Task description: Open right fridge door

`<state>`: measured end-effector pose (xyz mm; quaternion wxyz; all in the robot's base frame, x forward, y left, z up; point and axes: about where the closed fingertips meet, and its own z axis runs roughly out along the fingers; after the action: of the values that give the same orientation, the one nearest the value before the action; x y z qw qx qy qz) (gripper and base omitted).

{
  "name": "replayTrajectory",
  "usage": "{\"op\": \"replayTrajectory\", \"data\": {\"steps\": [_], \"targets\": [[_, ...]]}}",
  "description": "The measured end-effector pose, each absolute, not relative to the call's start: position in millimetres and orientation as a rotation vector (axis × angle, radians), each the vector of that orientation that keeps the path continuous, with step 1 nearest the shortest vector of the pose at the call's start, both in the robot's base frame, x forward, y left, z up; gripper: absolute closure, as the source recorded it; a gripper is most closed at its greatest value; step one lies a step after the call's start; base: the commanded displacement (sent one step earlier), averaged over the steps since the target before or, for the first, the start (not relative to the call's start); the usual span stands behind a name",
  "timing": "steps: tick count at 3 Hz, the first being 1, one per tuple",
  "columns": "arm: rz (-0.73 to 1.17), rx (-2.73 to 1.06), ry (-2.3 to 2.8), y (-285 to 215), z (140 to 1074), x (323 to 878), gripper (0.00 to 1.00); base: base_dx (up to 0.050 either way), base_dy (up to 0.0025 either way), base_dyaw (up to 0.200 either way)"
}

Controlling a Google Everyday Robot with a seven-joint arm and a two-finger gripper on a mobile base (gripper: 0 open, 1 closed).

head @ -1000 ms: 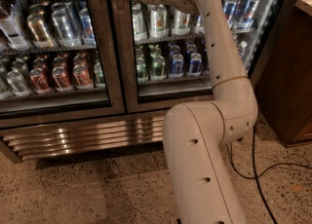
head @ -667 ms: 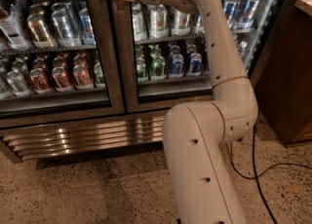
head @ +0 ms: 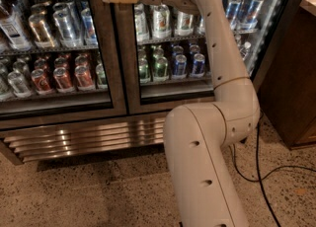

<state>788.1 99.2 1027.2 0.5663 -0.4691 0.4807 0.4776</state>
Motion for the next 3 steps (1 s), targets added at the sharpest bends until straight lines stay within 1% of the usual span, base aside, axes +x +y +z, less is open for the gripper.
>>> {"op": "replayTrajectory", "data": {"steps": [2,3], "targets": [[1.123,-1.103,1.13,99.2,1027.2,788.1,0.64,0.0,0.0,0.0],[1.101,-1.081,1.227,90.6,1033.2,791.8,0.88,0.0,0.0,0.0]]}}
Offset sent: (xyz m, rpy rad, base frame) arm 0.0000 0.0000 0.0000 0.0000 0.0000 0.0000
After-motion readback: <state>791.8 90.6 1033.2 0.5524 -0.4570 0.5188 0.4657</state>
